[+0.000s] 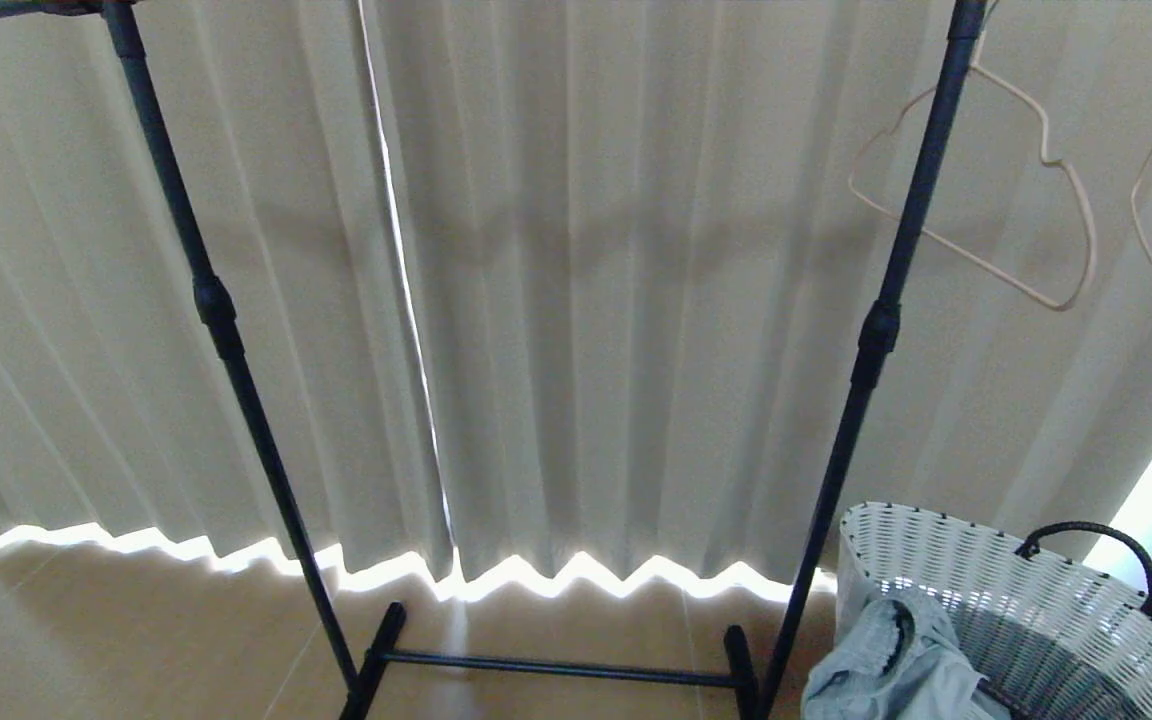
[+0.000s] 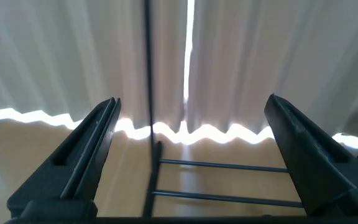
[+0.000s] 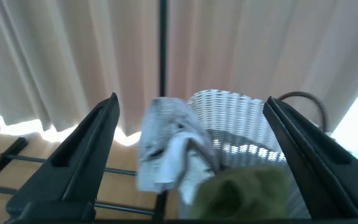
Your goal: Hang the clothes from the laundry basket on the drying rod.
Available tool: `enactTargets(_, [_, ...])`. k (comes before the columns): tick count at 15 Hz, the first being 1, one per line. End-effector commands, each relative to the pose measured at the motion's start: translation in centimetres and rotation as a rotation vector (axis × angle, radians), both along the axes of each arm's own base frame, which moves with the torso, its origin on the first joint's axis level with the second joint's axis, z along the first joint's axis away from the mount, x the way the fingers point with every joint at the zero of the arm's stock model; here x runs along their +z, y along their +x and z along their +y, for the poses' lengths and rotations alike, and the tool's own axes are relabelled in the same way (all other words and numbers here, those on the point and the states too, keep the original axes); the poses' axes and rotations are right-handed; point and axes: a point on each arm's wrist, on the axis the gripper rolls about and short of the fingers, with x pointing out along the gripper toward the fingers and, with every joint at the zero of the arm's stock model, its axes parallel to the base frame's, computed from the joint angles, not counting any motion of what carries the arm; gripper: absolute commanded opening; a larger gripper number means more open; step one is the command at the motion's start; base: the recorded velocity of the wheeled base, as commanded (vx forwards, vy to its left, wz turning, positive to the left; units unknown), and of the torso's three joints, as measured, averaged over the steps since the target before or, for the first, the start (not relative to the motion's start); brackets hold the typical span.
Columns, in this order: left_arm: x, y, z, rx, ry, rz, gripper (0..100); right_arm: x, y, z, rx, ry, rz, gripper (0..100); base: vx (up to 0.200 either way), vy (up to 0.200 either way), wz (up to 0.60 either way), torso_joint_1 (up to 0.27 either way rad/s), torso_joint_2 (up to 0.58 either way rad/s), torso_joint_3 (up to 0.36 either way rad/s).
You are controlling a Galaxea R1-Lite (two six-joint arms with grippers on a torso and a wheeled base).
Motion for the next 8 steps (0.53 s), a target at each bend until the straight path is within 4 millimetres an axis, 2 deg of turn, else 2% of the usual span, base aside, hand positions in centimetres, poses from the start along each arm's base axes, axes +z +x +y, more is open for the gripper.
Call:
enactTargets(1, [0.02, 0.0, 0.0, 0.001, -0.001, -0.001, 100, -0.01, 0.0, 0.0, 0.001, 0.0, 0.0, 100, 0.0, -0.2, 0.0, -0.002, 0.0, 0.007])
enactTargets(8, [0.06, -0.01, 0.0, -0.001, 0.001, -0.002, 100, -0.02, 0.01, -0.01, -0.003, -0.005, -0.002, 100, 0.0, 0.0, 0.0, 0.0, 0.0, 0.0])
